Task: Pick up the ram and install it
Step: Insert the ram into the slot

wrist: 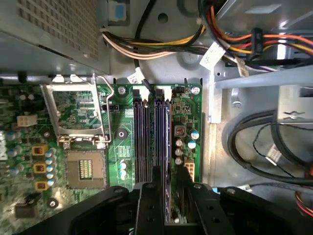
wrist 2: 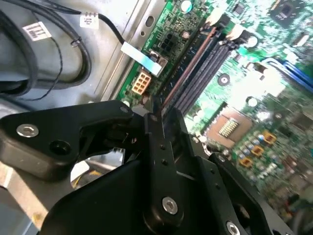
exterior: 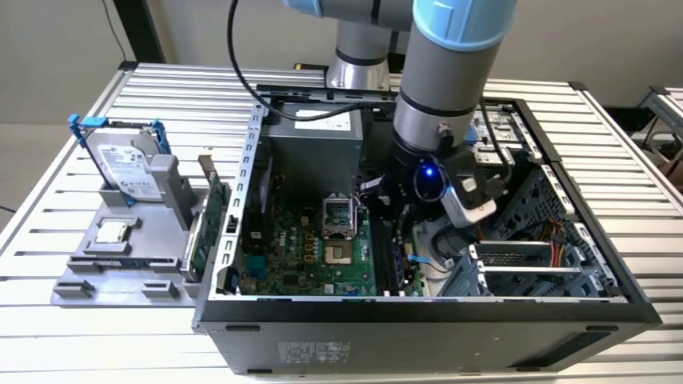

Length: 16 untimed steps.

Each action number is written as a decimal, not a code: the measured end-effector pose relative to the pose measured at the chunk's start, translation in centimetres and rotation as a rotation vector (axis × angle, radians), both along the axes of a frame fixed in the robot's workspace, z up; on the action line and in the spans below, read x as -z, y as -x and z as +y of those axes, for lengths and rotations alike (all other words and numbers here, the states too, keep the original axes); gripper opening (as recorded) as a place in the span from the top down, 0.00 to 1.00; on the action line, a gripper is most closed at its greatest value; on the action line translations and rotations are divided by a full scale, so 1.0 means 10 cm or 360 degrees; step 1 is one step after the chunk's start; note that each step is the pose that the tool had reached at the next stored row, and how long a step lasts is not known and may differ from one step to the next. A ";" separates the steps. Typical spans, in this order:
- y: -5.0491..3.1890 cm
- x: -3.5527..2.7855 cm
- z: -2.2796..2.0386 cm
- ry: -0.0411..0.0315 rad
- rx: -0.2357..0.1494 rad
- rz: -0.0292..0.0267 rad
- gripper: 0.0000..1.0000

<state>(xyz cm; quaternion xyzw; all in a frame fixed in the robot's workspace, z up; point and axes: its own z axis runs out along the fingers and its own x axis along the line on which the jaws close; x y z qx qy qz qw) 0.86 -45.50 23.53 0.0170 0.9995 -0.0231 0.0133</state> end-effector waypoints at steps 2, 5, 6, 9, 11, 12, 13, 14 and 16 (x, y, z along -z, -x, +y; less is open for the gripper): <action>0.000 -0.091 0.000 0.0000 0.0000 0.00000 0.00; 0.000 -0.159 0.000 0.0000 0.0000 -0.00002 0.00; 0.000 -0.159 0.001 0.0000 0.0000 -0.00001 0.00; 0.000 -0.162 0.000 0.0000 0.0000 0.00000 1.00; 0.000 -0.162 0.000 0.0000 0.0000 0.00000 1.00; 0.000 -0.162 0.000 0.0000 0.0000 -0.00001 1.00; 0.000 -0.163 0.000 0.0000 0.0000 0.00000 1.00; 0.000 -0.163 0.000 0.0000 0.0000 -0.00001 1.00; 0.000 -0.164 0.000 0.0000 0.0000 0.00000 1.00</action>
